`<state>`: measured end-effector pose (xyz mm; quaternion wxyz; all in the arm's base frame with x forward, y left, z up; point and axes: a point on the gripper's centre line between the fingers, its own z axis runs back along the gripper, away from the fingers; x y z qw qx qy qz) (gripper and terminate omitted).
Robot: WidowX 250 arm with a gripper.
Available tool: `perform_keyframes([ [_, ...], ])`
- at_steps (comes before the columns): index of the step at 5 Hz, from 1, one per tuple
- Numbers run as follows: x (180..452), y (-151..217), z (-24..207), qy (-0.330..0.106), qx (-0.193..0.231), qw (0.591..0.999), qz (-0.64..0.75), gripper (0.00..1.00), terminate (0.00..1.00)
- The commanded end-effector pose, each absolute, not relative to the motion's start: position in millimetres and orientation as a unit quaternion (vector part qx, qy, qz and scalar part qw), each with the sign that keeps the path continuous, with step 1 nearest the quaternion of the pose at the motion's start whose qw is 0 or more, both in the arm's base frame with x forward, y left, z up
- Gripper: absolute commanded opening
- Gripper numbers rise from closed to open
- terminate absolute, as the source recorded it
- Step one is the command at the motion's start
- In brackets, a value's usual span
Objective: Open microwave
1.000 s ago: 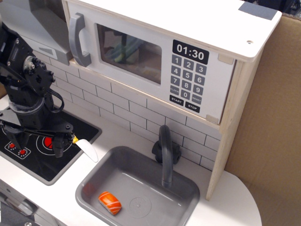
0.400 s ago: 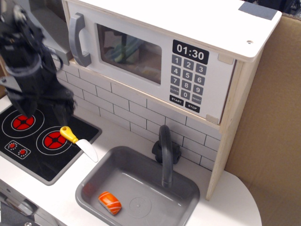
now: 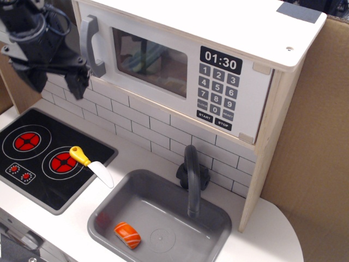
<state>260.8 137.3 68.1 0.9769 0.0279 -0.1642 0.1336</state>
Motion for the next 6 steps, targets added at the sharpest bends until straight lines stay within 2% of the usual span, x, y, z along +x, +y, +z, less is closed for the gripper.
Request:
perform_keyframes([
  [1, 296, 149, 88, -0.201, 0.033, 0.969, 0.139, 1.00, 0.00],
  [2, 305, 146, 89, -0.209, 0.040, 0.968, 0.134, 1.00, 0.00],
  [4, 320, 143, 96, -0.201, -0.003, 0.977, 0.074, 1.00, 0.00],
  [5, 323, 145, 97, -0.203, -0.008, 0.977, 0.061, 1.00, 0.00],
  [6, 322, 145, 94, -0.205, -0.002, 0.978, 0.044, 0.00, 0.00],
])
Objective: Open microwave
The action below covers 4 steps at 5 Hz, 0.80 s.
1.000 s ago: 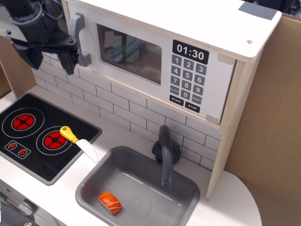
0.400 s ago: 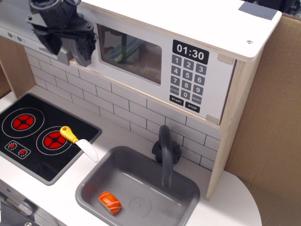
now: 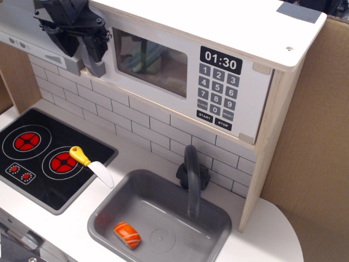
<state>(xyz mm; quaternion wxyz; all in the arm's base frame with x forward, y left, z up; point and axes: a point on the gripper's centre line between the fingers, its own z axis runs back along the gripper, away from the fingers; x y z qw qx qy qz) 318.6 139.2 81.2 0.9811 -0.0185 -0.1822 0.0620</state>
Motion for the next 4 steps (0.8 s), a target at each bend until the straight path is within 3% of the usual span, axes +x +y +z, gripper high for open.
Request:
perform_keyframes([
  [1, 324, 144, 93, -0.211, 0.003, 0.976, 0.050, 0.00, 0.00],
  [2, 318, 142, 93, -0.224, 0.003, 0.973, 0.053, 0.00, 0.00],
  [4, 279, 134, 95, -0.214, 0.008, 0.976, 0.049, 0.00, 0.00],
])
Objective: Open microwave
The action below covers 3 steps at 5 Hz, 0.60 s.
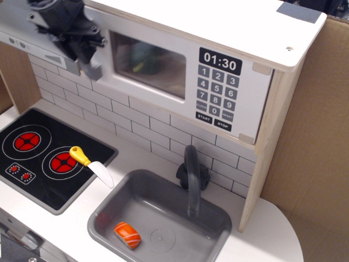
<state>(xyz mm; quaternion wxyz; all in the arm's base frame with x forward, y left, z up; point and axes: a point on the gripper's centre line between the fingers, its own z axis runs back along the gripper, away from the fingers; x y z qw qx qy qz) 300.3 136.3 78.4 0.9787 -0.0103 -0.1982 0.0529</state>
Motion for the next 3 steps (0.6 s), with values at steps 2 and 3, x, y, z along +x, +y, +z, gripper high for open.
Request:
perform_keyframes([
  [2, 229, 127, 112, -0.153, -0.042, 0.984, 0.075, 1.00, 0.00],
  [3, 208, 117, 136, -0.122, -0.052, 0.987, 0.089, 1.00, 0.00],
])
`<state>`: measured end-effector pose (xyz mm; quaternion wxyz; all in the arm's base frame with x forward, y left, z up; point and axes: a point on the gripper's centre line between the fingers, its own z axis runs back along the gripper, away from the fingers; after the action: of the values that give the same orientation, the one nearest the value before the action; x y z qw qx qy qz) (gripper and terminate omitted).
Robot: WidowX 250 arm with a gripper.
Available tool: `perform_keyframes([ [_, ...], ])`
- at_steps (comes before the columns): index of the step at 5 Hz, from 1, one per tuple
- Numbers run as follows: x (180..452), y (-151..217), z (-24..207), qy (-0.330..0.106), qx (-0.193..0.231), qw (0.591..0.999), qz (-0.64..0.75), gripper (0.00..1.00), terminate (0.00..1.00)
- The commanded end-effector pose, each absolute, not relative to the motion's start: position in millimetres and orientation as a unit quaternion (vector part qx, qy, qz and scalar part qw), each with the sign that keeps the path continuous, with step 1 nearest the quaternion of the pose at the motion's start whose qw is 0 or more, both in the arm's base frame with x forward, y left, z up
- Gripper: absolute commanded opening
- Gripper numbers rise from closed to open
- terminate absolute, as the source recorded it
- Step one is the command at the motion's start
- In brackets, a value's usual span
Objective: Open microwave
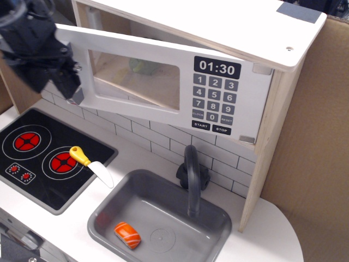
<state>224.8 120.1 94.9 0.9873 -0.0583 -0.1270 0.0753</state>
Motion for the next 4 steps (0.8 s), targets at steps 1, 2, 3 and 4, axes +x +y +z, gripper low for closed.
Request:
perform_keyframes([
  [1, 220, 113, 158, -0.123, -0.057, 0.982, 0.135, 1.00, 0.00],
  [2, 247, 114, 168, -0.146, -0.044, 0.973, 0.172, 1.00, 0.00],
  [3, 281, 123, 166, -0.161, -0.011, 0.965, 0.205, 1.00, 0.00],
  [4, 306, 137, 165, -0.170, 0.004, 0.958, 0.230, 1.00, 0.00],
])
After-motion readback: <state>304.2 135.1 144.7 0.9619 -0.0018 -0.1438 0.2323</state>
